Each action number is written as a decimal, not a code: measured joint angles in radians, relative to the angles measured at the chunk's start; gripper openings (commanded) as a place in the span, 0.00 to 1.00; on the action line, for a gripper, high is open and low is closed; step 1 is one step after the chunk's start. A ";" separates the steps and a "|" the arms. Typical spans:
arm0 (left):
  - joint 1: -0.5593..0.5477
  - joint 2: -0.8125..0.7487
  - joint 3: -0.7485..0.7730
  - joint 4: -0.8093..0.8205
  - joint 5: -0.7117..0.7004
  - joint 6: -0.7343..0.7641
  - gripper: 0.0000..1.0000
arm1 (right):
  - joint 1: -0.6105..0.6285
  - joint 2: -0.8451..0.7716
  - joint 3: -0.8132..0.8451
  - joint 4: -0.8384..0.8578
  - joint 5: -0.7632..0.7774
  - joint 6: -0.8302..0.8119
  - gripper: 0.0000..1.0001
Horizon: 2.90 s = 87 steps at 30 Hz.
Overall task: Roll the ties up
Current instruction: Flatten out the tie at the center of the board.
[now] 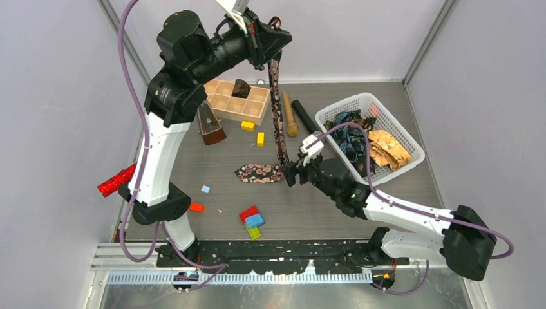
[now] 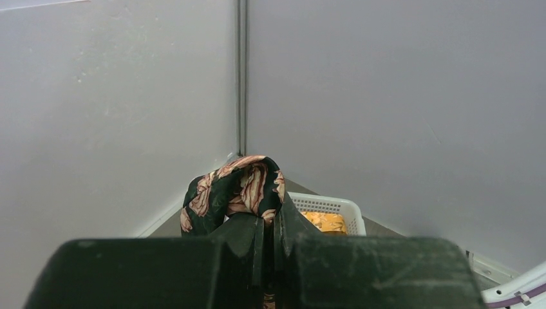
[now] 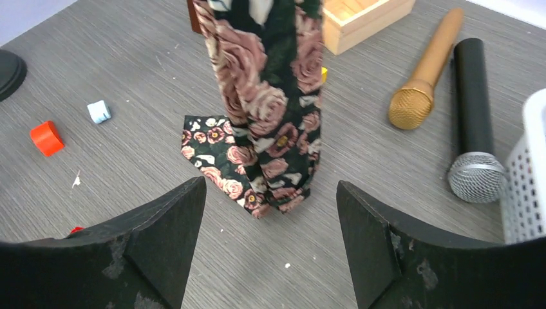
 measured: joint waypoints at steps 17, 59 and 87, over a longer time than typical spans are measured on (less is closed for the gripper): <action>0.004 0.000 -0.002 -0.129 -0.124 0.264 0.00 | 0.151 0.357 -0.061 0.532 0.180 -0.063 0.83; -0.158 -0.017 -0.115 -0.069 -0.552 0.478 0.00 | 0.174 0.793 0.072 1.057 0.701 -0.433 0.00; -0.128 -0.185 -0.837 0.332 -0.505 0.038 0.00 | 0.336 -0.307 0.694 -1.702 1.028 0.765 0.01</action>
